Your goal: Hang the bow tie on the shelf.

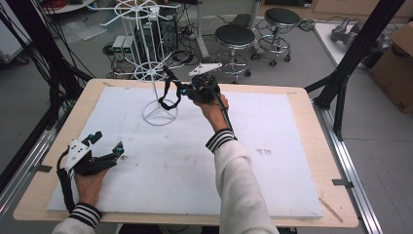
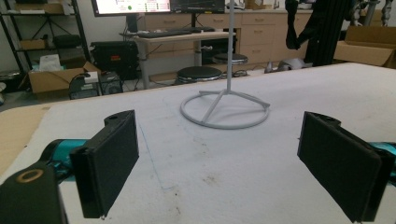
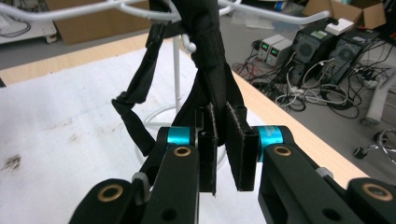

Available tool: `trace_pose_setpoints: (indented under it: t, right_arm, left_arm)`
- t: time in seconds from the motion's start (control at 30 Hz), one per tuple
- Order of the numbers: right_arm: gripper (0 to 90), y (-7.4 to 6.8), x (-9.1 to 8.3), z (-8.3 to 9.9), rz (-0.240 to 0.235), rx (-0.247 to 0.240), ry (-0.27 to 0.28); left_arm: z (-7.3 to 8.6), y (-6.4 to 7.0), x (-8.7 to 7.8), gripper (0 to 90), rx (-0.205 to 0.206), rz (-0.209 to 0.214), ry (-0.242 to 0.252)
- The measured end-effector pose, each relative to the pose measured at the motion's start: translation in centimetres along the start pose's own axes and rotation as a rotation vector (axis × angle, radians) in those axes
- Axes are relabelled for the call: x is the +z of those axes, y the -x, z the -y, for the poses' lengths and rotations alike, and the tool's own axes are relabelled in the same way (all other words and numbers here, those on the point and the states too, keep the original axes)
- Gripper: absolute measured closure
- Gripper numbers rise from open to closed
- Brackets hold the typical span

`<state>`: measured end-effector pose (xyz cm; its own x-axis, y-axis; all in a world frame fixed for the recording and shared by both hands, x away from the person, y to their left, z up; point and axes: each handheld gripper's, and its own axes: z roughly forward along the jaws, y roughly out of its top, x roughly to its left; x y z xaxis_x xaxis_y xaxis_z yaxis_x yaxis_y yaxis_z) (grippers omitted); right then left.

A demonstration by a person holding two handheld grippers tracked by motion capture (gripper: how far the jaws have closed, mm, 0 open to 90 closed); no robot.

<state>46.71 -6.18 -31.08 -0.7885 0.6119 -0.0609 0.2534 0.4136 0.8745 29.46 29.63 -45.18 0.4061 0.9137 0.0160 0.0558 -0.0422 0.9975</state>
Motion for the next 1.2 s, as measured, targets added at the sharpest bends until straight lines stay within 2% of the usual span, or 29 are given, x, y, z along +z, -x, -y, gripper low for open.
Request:
trace_pose_setpoints:
  t: [0.13,0.2,0.27,0.33,0.37,0.4,0.43,0.47,0.53,0.57,0.6,0.63,0.67,0.7,0.77,0.8,0.93,0.97,1.0,1.03,1.2]
  right_arm:
    - [80.9,-0.3,0.1,0.0,-0.007,-0.008,-0.030]
    - [72.3,-0.6,0.0,0.0,-0.008,-0.008,-0.056]
    - [70.5,-0.6,0.0,0.0,-0.010,-0.009,-0.071]
    - [51.4,-1.0,-0.2,0.1,0.008,0.009,-0.119]
    - [47.1,-1.1,-0.3,0.1,0.018,0.024,-0.129]
    - [47.1,-1.1,-0.3,0.1,0.018,0.024,-0.129]
    - [36.3,-1.4,-0.9,0.2,0.047,0.065,-0.153]
    - [31.8,-1.6,-1.3,0.2,0.070,0.081,-0.163]
    - [29.4,-1.9,-2.8,0.7,0.091,0.102,-0.107]
    - [24.9,-2.0,-3.5,0.9,0.097,0.128,-0.108]
    - [24.9,-2.0,-3.5,0.9,0.097,0.128,-0.108]
    - [20.9,-2.3,-5.1,1.7,0.106,0.153,-0.103]
    - [20.9,-2.3,-5.1,1.7,0.106,0.153,-0.103]
    - [20.3,-2.6,-7.0,3.0,0.119,0.152,-0.062]
    - [19.3,-2.7,-7.7,3.5,0.124,0.160,-0.054]
    - [17.9,-2.6,-9.8,5.2,0.151,0.183,-0.035]
    - [14.9,-2.2,-13.3,8.4,0.218,0.214,0.025]
    - [14.9,-2.2,-13.3,8.4,0.218,0.214,0.025]
    - [13.9,-2.1,-14.1,9.2,0.233,0.218,0.045]
    - [12.2,-2.0,-15.4,10.7,0.260,0.224,0.083]
    - [11.9,-1.9,-17.6,14.2,0.305,0.214,0.147]
  left_arm:
    - [0.0,0.0,0.0,12.8,-0.002,-0.001,0.000]
    - [0.0,0.0,0.0,12.8,-0.002,-0.003,0.000]
    - [0.0,0.0,0.0,12.8,-0.003,-0.003,-0.001]
    - [0.0,-0.1,0.0,12.8,-0.014,-0.003,0.003]
    - [0.0,-0.1,0.0,12.8,-0.013,-0.003,0.005]
    - [0.0,-0.1,0.0,12.8,-0.013,-0.003,0.005]
    - [0.0,0.0,0.0,12.8,-0.002,0.002,0.001]
    - [0.0,0.0,0.0,12.8,-0.002,0.002,0.001]
    - [0.0,0.0,-0.1,12.8,0.008,0.004,-0.002]
    - [0.0,0.0,-0.1,12.8,0.001,0.007,0.004]
    - [0.0,0.0,-0.1,12.8,0.001,0.007,0.004]
    - [0.0,-0.1,-0.1,12.8,-0.010,0.010,0.010]
    - [0.0,-0.1,-0.1,12.8,-0.010,0.010,0.010]
    - [0.0,-0.1,-0.1,12.8,-0.012,0.009,0.011]
    - [0.0,-0.2,-0.1,12.8,-0.013,0.010,0.009]
    - [0.0,-0.2,-0.1,12.8,-0.013,0.010,0.010]
    - [0.0,-0.1,-0.1,12.8,-0.010,0.008,0.011]
    - [0.0,-0.1,-0.1,12.8,-0.009,0.010,0.009]
    - [0.0,-0.1,-0.1,12.8,-0.011,0.008,0.011]
    - [0.0,-0.1,-0.1,12.8,-0.011,0.009,0.008]
    - [0.0,-0.1,-0.1,12.8,-0.008,0.007,0.008]
